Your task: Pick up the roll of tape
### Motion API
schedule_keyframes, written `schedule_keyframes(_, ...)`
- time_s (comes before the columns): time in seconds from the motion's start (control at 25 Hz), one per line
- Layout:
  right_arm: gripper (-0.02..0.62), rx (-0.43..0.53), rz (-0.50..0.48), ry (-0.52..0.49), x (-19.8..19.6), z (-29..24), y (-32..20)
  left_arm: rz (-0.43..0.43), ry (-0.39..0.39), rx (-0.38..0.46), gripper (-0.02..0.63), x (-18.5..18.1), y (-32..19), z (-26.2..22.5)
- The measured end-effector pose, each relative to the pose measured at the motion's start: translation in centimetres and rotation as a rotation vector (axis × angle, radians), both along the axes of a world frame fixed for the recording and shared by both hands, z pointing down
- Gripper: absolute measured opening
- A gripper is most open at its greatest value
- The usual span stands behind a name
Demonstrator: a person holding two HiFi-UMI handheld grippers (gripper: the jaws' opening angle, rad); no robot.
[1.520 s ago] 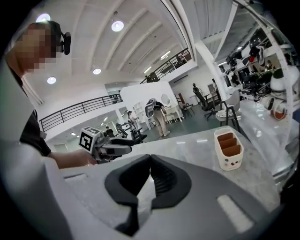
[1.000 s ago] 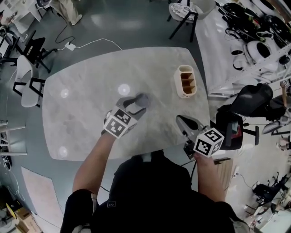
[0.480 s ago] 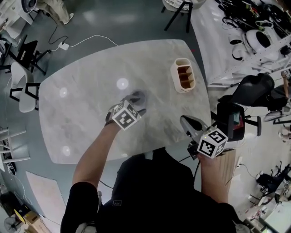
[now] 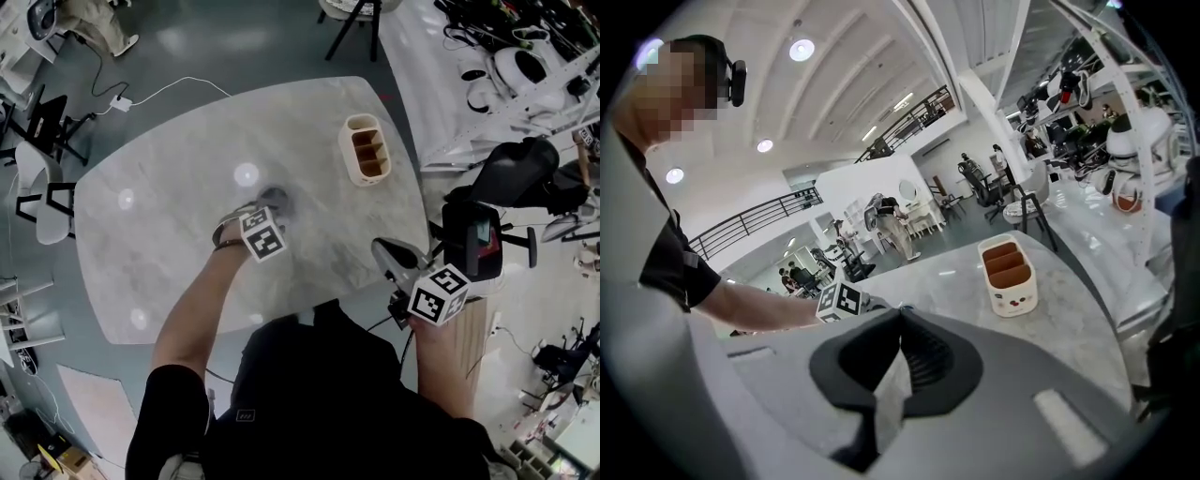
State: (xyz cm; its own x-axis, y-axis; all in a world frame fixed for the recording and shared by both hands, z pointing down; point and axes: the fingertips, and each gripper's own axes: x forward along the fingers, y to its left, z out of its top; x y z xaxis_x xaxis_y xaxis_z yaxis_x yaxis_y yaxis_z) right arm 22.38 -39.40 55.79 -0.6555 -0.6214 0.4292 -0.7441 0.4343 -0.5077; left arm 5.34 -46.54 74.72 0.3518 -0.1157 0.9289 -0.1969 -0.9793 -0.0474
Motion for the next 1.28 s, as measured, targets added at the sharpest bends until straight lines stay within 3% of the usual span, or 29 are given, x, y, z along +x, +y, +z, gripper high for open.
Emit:
schedule_keyframes(0.28,0.003,0.010,0.007,0.001,0.5,-0.5,0.6,0.056,-0.078,0.044,0.098,-0.1,-0.4,1.0)
schedule_keyframes(0.4,0.003,0.018,0.004,0.003,0.1,-1.0,0.8,0.072,-0.075,0.065,0.073,0.2,-0.2,0.8)
schedule_keyframes(0.88,0.003,0.057,-0.023,0.012,-2.3,-3.4,2.9,-0.099,0.132,0.061,0.057,-0.9,0.9,-7.0)
schedule_keyframes(1.28,0.003,0.117,-0.080,0.026,-8.5,-5.9,3.7,-0.243,0.308,0.183,0.057,-7.3,2.2,-16.0)
